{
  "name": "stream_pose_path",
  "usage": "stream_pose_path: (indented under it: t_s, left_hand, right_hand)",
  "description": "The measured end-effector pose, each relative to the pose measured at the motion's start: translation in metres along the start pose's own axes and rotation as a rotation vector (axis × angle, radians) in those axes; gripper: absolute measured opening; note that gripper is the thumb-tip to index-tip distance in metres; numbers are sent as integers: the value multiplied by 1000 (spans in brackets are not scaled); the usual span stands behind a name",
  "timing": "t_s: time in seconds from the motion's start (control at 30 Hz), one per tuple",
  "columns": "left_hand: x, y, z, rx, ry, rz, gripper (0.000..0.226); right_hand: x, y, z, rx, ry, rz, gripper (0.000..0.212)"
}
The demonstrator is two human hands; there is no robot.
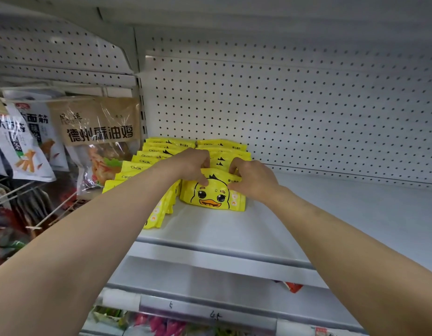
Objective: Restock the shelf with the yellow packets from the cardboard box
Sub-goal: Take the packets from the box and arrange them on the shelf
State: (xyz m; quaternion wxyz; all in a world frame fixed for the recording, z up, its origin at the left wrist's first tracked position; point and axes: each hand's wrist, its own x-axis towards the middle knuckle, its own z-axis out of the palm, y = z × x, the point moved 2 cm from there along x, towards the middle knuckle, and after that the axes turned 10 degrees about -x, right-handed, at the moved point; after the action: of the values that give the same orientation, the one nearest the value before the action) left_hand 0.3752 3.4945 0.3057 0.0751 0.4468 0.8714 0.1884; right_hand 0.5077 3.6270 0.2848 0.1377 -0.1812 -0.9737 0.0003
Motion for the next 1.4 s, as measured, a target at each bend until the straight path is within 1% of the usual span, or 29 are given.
stream_pose_path:
  t_s: [0.13,0.27,0.4,0.5,0.6,0.7,0.8,0.87,0.97,1.07,1.23,1.4]
  left_hand:
    - [-5,0,4,5,54,-4,59]
    - [-16,2,9,33,136,-1,59]
    - [-34,7,11,111,229,19,63]
    - [-54,9,-2,131,307,37,64]
    - [-86,2,-31,187,386,9,62]
    - [-128,-14,-60,254,443,-40,63]
    - [-175,-38,-82,266,546,-116,61]
    - [-208,-53,-95,272,617,-147,60]
    - [-264,-74,-110,291,666,-214,55]
    - [-322,-95,-118,331,694,-319,50]
    - [-404,-127,-113,329,735,-453,50]
    - [-460,-162,-88,345,701,-609,48]
  right_hand:
    - [0,-3,1,-37,8,-4,39]
    - [-5,-10,-1,-147,39,5,38]
    - [-14,-21,-7,-265,69,11,39]
    - [-18,-31,-22,-287,85,-1,46]
    - [-21,-54,-46,-286,130,-63,49]
    - [-24,-96,-70,-276,186,-165,50]
    - [-32,-148,-87,-246,235,-291,51]
    - [-40,-183,-95,-190,284,-346,53]
    - [-56,-239,-97,-97,341,-447,52]
    - [-71,-293,-87,7,306,-537,48]
    - [-95,-361,-68,28,269,-664,48]
    - [-112,-417,-41,67,219,-824,50]
